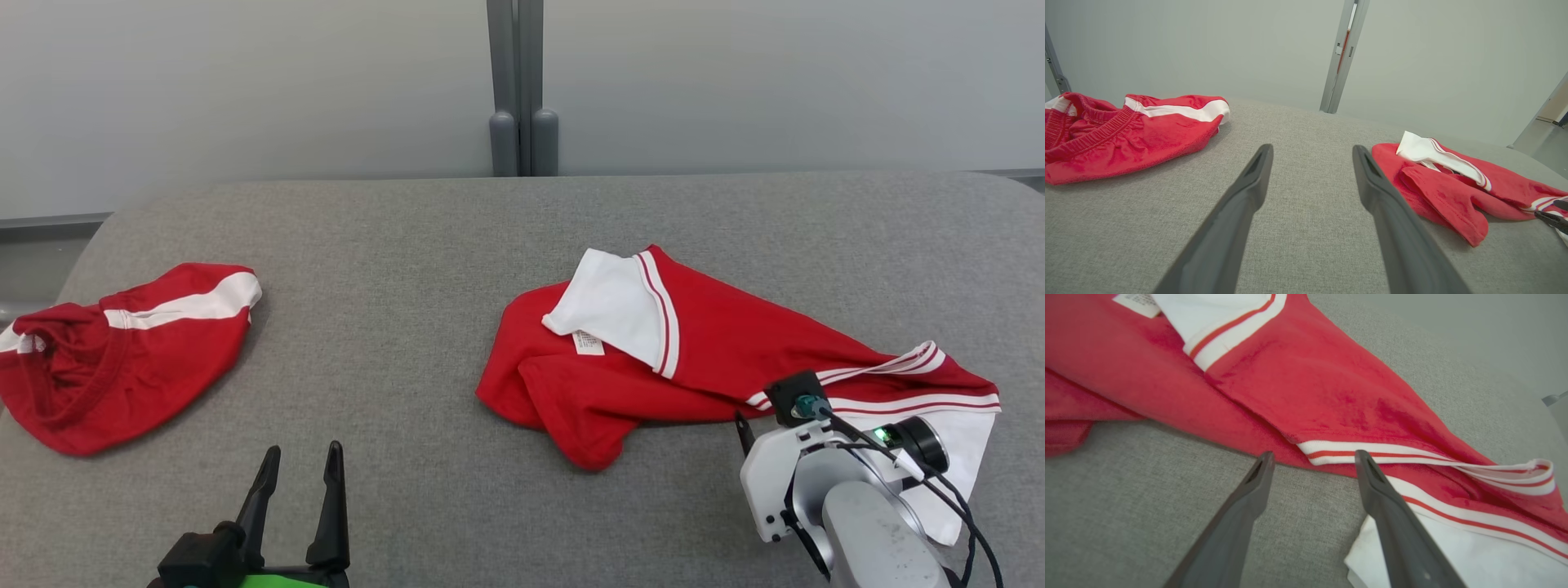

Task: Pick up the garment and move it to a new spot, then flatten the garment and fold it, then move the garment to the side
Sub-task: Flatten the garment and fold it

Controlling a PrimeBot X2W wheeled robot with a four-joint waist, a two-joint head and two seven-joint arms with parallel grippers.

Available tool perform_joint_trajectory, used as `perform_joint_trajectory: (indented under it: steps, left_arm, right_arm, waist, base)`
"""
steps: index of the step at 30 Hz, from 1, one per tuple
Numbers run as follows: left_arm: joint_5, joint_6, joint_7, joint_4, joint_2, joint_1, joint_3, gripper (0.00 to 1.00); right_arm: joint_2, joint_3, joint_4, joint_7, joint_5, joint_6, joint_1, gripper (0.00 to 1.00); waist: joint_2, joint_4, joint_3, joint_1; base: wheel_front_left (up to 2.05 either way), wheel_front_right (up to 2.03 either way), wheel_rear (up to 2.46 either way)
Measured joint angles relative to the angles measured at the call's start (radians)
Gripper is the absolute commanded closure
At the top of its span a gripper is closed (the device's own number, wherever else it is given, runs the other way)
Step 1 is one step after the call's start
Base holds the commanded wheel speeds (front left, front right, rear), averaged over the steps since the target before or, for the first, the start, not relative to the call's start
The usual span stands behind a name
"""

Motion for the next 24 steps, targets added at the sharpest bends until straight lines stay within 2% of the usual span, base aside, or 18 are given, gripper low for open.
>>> perform_joint_trajectory:
  steps: [14, 15, 16, 18, 20, 24]
  left_arm:
    - [0.032, 0.0, 0.0, -0.001, 0.0, -0.012, -0.008, 0.0]
    - [0.032, 0.0, 0.0, -0.002, 0.0, -0.013, -0.008, 0.0]
    - [0.033, 0.0, 0.0, -0.002, 0.0, -0.013, -0.007, 0.0]
    - [0.033, 0.0, 0.0, -0.002, 0.0, -0.014, -0.004, 0.0]
    - [0.033, 0.0, 0.0, -0.002, 0.0, -0.014, 0.001, 0.0]
    - [0.034, 0.0, 0.0, 0.0, 0.0, -0.014, 0.003, 0.0]
  right_arm:
    - [-0.008, -0.021, 0.139, -0.04, -0.028, 0.0, -0.113, 0.0]
    - [-0.008, -0.023, 0.144, -0.045, -0.029, 0.0, -0.116, 0.22]
    - [-0.008, -0.025, 0.146, -0.051, -0.032, 0.0, -0.118, 0.53]
    - [-0.008, -0.03, 0.148, -0.065, -0.035, 0.0, -0.127, 0.67]
    - [-0.008, -0.032, 0.148, -0.071, -0.036, 0.0, -0.132, 1.0]
    - [-0.006, -0.031, 0.146, -0.083, -0.043, 0.0, -0.132, 1.0]
  waist:
    - [0.0, 0.033, 0.053, 0.0]
    - [0.0, 0.034, 0.055, 0.0]
    - [0.0, 0.035, 0.057, 0.0]
    - [0.0, 0.035, 0.057, 0.0]
    - [0.0, 0.033, 0.055, 0.0]
    - [0.0, 0.029, 0.048, 0.0]
  base:
    - [0.0, 0.0, 0.0]
    - [0.0, 0.0, 0.0]
    - [0.0, 0.0, 0.0]
    - [0.0, 0.0, 0.0]
    - [0.0, 0.0, 0.0]
    - [0.0, 0.0, 0.0]
